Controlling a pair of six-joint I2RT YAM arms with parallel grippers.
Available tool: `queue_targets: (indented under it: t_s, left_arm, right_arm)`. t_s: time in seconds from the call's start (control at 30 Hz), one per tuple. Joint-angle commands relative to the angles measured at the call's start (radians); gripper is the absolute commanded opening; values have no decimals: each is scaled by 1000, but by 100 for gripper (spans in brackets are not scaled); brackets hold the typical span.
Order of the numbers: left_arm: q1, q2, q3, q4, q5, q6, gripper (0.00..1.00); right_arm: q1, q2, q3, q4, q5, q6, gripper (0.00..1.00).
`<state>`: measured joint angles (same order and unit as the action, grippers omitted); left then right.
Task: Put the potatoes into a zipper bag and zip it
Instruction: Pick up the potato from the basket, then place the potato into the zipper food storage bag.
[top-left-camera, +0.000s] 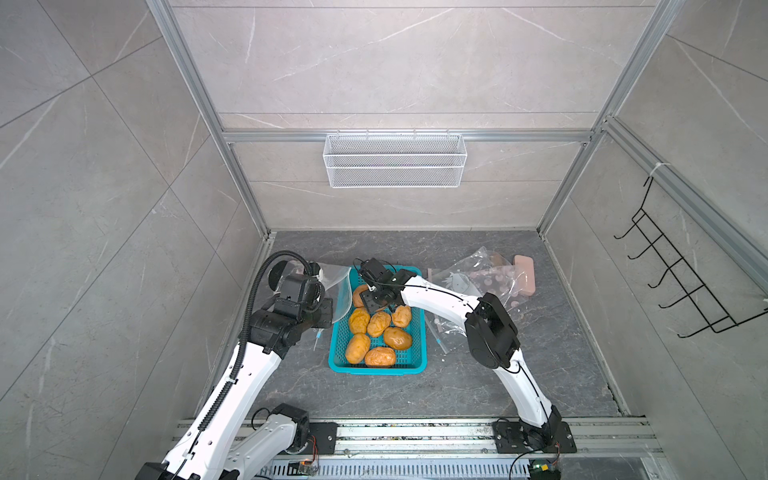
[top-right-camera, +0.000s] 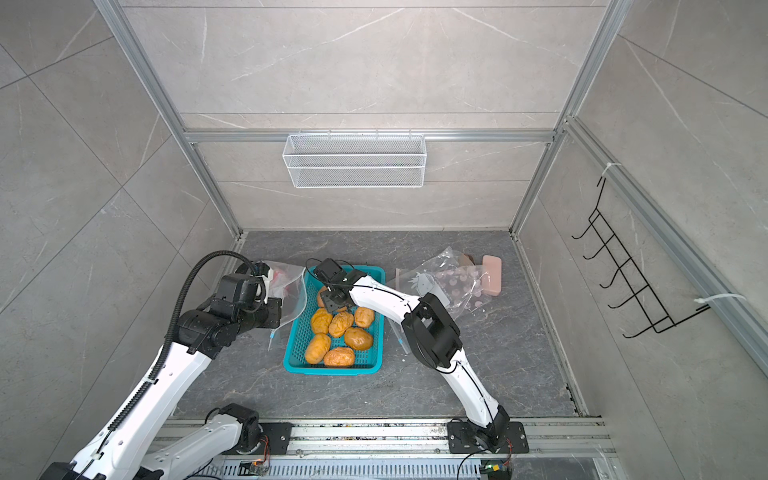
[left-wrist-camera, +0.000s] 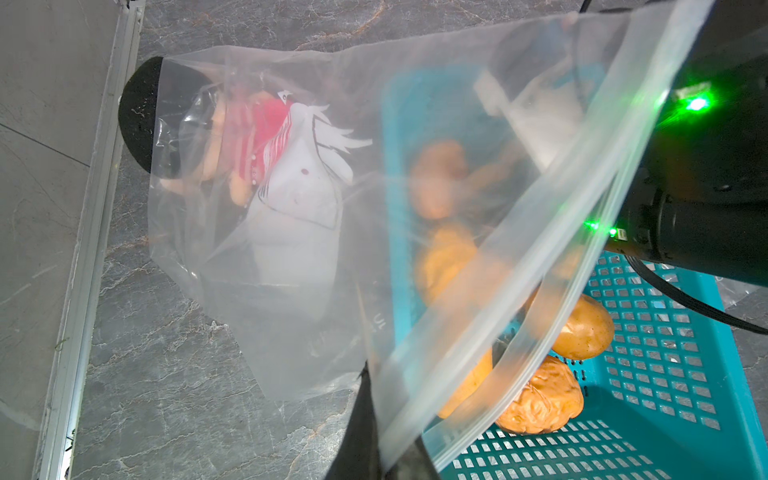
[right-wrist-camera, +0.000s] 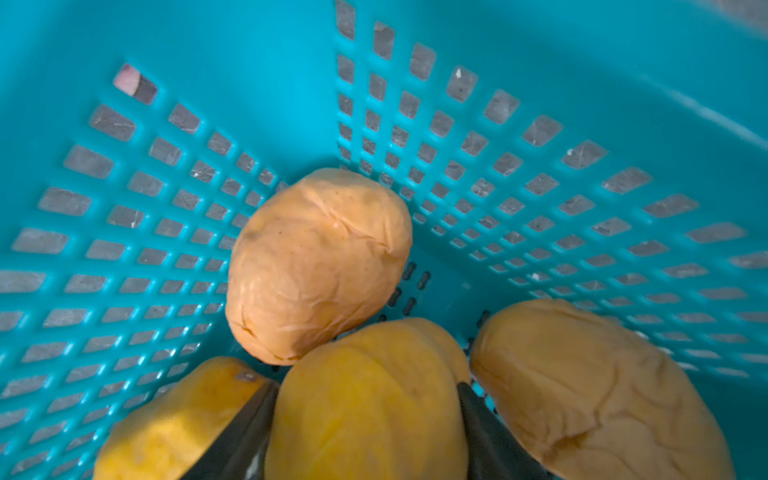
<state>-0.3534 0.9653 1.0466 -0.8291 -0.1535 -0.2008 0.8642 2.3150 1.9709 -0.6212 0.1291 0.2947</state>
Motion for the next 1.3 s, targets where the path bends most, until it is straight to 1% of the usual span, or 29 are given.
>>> queue_targets:
  t_s: [0.0,0.07,0.13,0.27,0.37,0.47,0.57,0.67,0.73,0.83,1.0,1.17,1.27]
  left_arm:
    - [2,-9,3,15,0,23,0]
    - [2,-7,4,12,1,21,0]
    - [2,-2,13,1,6,17,0]
    - [2,0,31,-21,29,-4,0]
    - [2,10,52,-41,54,-24,0]
    - [2,28,79,-70,78,-41,0]
    - [2,44,103,-104,103,-50,0]
    - [2,63,126,-137,114,-50,0]
    - [2,67,135,-150,117,-48,0]
    - [2,64,148,-166,121,-50,0]
    - [1,45,192,-202,158,-61,0]
    - [2,32,229,-214,204,-70,0]
    - [2,30,230,-215,206,-73,0]
  right_arm:
    - [-3,-82,-22,-20,-39,6,52]
    - [-1,-164,-98,37,-58,6,51]
    - [-2,-273,-203,121,-110,2,50]
    - [-2,-515,-467,368,-222,37,49]
    - [1,-643,-597,553,-335,115,47]
    - [18,-712,-677,748,-442,207,45]
    - [48,-729,-693,864,-484,260,41]
    - [81,-696,-680,936,-522,295,40]
    - [96,-667,-666,955,-522,310,40]
    - [105,-618,-642,957,-490,320,40]
    - [106,-560,-630,940,-400,310,39]
    - [111,-512,-602,946,-399,316,39]
    - [111,-505,-600,937,-373,305,42]
